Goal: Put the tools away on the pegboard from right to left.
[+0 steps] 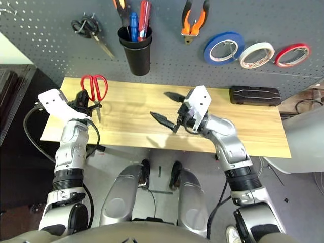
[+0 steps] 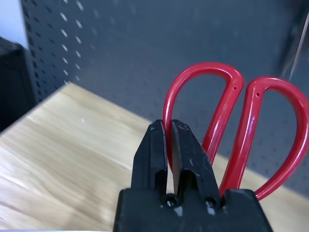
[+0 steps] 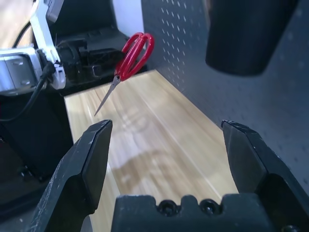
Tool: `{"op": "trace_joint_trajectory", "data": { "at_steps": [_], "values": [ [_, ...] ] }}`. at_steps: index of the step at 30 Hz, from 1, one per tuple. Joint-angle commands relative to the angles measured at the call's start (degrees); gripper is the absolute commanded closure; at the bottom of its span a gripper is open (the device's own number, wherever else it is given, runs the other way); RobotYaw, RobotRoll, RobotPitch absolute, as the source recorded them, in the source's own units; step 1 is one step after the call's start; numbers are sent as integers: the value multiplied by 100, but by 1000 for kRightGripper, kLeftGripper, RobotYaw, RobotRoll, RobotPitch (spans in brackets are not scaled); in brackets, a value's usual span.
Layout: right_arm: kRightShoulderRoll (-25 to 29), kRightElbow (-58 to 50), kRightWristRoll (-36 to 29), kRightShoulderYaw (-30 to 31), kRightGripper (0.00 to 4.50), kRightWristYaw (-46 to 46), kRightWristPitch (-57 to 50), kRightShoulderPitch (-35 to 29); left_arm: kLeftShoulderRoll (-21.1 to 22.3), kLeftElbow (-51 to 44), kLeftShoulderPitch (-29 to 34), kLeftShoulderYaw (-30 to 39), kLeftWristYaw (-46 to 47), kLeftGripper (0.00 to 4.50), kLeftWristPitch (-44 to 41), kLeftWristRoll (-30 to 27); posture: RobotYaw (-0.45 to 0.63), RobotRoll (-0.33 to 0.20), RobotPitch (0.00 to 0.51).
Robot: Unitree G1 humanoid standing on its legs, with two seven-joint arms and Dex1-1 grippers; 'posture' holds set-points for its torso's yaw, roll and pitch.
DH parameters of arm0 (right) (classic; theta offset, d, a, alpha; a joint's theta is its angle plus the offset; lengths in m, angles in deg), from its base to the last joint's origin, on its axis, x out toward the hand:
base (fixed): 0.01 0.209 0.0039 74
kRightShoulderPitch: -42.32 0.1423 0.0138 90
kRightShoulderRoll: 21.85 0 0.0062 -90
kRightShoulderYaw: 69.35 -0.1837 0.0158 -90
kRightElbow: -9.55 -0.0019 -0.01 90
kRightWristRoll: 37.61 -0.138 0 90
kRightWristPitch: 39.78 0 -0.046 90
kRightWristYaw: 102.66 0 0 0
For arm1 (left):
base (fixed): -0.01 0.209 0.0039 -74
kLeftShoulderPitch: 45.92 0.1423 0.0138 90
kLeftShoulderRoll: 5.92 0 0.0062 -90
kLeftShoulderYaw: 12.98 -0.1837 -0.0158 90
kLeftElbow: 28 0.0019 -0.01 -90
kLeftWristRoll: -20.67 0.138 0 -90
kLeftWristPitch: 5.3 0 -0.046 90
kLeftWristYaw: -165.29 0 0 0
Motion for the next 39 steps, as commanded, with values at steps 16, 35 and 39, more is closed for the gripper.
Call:
{"op": "trace_joint_trajectory", "data": {
  "at_steps": [16, 35, 39],
  "values": [
    [-211, -237, -762, -479, 0, 227, 636, 156, 28, -1548, 31, 207, 244, 4484, -541, -525, 350, 0, 221],
    [-325, -328, -720, -455, 0, -15, 726, 221, 242, -1556, -913, 205, 208, 4484, -864, -919, 322, 0, 217],
    [-293, -390, -712, -415, 0, -22, 671, 166, 219, -1402, -1209, 145, 195, 4484, -881, -958, 313, 0, 217]
  ]
}}
